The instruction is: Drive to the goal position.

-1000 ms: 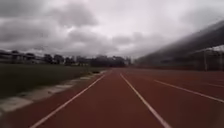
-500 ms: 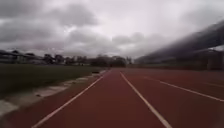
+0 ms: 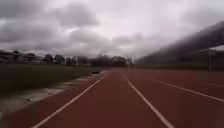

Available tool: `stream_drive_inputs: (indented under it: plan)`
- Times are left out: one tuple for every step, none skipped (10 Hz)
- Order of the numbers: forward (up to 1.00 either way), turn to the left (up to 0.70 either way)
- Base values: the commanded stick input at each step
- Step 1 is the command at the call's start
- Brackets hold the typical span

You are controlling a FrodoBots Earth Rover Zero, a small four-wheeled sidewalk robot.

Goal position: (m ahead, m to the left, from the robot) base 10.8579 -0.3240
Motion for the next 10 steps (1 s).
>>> stream_drive_inputs:
  plan:
    - [0.70,0.00]
    - [0.70,0.00]
    - [0.70,0.00]
    - [0.70,0.00]
    - [0.70,0.00]
    - [0.70,0.00]
    - [0.70,0.00]
    - [0.70,0.00]
    - [0.70,0.00]
    - [0.70,0.00]
